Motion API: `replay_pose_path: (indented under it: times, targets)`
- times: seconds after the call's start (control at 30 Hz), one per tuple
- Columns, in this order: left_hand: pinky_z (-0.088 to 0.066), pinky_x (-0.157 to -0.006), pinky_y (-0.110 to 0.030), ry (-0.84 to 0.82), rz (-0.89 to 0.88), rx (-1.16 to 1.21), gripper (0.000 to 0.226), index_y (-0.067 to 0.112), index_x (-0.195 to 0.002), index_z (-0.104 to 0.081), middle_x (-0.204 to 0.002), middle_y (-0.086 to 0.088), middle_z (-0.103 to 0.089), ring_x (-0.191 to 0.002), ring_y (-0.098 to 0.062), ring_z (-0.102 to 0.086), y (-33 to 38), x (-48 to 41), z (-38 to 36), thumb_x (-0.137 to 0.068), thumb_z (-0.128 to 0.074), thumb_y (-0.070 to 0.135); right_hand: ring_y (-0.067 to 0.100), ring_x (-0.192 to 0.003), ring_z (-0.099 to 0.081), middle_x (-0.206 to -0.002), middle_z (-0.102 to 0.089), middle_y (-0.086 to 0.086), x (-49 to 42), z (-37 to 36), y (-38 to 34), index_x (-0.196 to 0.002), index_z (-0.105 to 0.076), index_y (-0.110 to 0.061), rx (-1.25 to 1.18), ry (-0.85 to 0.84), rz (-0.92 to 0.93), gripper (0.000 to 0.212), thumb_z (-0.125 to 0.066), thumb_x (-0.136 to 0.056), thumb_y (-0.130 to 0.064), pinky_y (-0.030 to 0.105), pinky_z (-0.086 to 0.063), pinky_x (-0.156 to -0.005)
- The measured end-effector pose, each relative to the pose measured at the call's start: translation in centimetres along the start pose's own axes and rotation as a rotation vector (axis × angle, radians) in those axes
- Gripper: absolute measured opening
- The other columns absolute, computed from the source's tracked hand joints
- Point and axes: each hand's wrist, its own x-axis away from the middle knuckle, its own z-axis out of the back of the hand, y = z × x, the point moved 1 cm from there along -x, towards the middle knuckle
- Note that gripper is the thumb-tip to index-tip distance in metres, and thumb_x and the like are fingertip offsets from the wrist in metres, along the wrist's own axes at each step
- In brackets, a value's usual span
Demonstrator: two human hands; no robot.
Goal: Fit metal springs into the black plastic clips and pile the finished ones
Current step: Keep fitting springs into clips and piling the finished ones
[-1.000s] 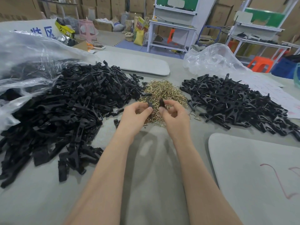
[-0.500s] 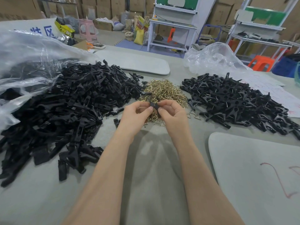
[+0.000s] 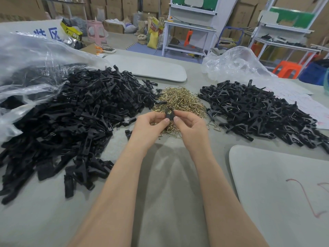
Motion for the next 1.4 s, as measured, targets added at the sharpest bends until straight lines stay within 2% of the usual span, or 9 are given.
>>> replay_pose_path:
  times: [0.27, 0.47, 0.67, 0.73, 0.83, 0.97, 1.07, 1.3, 1.4]
  targets:
    - [-0.054, -0.062, -0.018, -0.050, 0.042, 0.187, 0.012, 0.021, -0.087, -0.067, -0.063, 0.010, -0.066, -0.057, 0.000, -0.059, 0.6, 0.3, 0.1, -0.092, -0.061, 0.013, 0.008, -0.082, -0.067, -0.088, -0.072, 0.000, 0.0, 0.2, -0.5, -0.088, -0.070, -0.017, -0.186, -0.028, -0.118, 0.026, -0.056, -0.090, 0.004, 0.017, -0.052, -0.075]
    - [-0.052, -0.074, -0.021, -0.153, 0.013, 0.223, 0.021, 0.030, -0.103, -0.066, -0.091, 0.006, -0.064, -0.082, -0.005, -0.062, 1.1, 0.6, 0.1, -0.092, -0.060, 0.013, 0.008, -0.063, -0.067, -0.070, -0.072, 0.002, 0.0, 0.9, -1.3, -0.085, -0.069, -0.005, -0.465, -0.117, -0.294, 0.022, -0.050, -0.092, 0.004, 0.017, -0.054, -0.062]
    - [-0.052, -0.085, -0.029, -0.200, 0.052, 0.286, 0.012, 0.013, -0.095, -0.061, -0.077, 0.005, -0.067, -0.078, -0.012, -0.064, 1.5, 0.8, 0.1, -0.086, -0.065, 0.006, 0.009, -0.059, -0.065, -0.068, -0.068, 0.004, 0.0, 0.9, -1.3, -0.085, -0.060, -0.004, -0.561, -0.039, -0.419, 0.006, -0.058, -0.090, -0.001, 0.016, -0.054, -0.059]
    - [-0.055, -0.081, -0.024, -0.088, 0.082, 0.346, 0.017, 0.007, -0.099, -0.060, -0.083, -0.001, -0.066, -0.075, -0.010, -0.066, 1.6, 0.5, 0.4, -0.084, -0.067, 0.004, 0.010, -0.065, -0.066, -0.074, -0.070, 0.004, -0.2, 1.2, -0.8, -0.089, -0.060, -0.006, -0.418, 0.065, -0.365, 0.005, -0.063, -0.089, -0.009, 0.020, -0.056, -0.064]
    - [-0.056, -0.074, -0.018, 0.102, 0.188, 0.759, 0.018, 0.000, -0.102, -0.059, -0.087, -0.008, -0.068, -0.076, -0.011, -0.069, 1.6, -0.1, 1.7, -0.085, -0.062, -0.002, 0.004, -0.084, -0.060, -0.100, -0.068, 0.001, -0.2, 1.7, 0.1, -0.104, -0.063, -0.014, 0.381, 0.187, -0.133, 0.018, -0.064, -0.090, -0.026, 0.029, -0.051, -0.085]
    - [-0.057, -0.071, -0.019, 0.174, 0.310, 1.080, 0.006, -0.002, -0.090, -0.064, -0.087, -0.010, -0.068, -0.078, -0.013, -0.069, 1.5, -0.3, 2.2, -0.086, -0.061, -0.004, 0.023, -0.126, -0.038, -0.136, -0.047, 0.002, 0.3, 0.5, 1.7, -0.135, -0.048, -0.027, 1.064, -0.053, -0.142, 0.048, -0.056, -0.091, -0.044, 0.040, -0.030, -0.107]
    - [-0.058, -0.073, -0.021, 0.157, 0.401, 1.160, 0.007, -0.005, -0.092, -0.063, -0.096, -0.015, -0.063, -0.085, -0.017, -0.067, 1.5, -0.2, 2.0, -0.085, -0.062, -0.002, 0.022, -0.120, -0.041, -0.125, -0.052, 0.000, 0.6, -0.7, 2.1, -0.128, -0.052, -0.025, 1.066, -0.051, -0.028, 0.035, -0.053, -0.094, -0.035, 0.040, -0.029, -0.105]
    - [-0.052, -0.073, -0.021, 0.133, 0.503, 1.107, 0.013, 0.005, -0.084, -0.059, -0.078, -0.005, -0.057, -0.068, -0.008, -0.055, 1.2, -0.1, 1.9, -0.087, -0.065, 0.016, 0.018, -0.091, -0.060, -0.093, -0.068, 0.000, 0.6, -0.7, 1.7, -0.099, -0.068, -0.014, 0.767, 0.002, 0.066, 0.014, -0.057, -0.092, -0.020, 0.039, -0.046, -0.091]
    - [-0.057, -0.076, -0.024, 0.076, 0.504, 1.216, 0.010, 0.003, -0.091, -0.058, -0.086, -0.011, -0.058, -0.080, -0.013, -0.061, 1.4, 0.1, 1.8, -0.084, -0.065, 0.006, 0.007, -0.081, -0.061, -0.083, -0.066, -0.008, 0.3, 0.0, 1.4, -0.098, -0.069, -0.017, 0.621, 0.063, 0.049, 0.012, -0.058, -0.092, -0.019, 0.020, -0.050, -0.077]
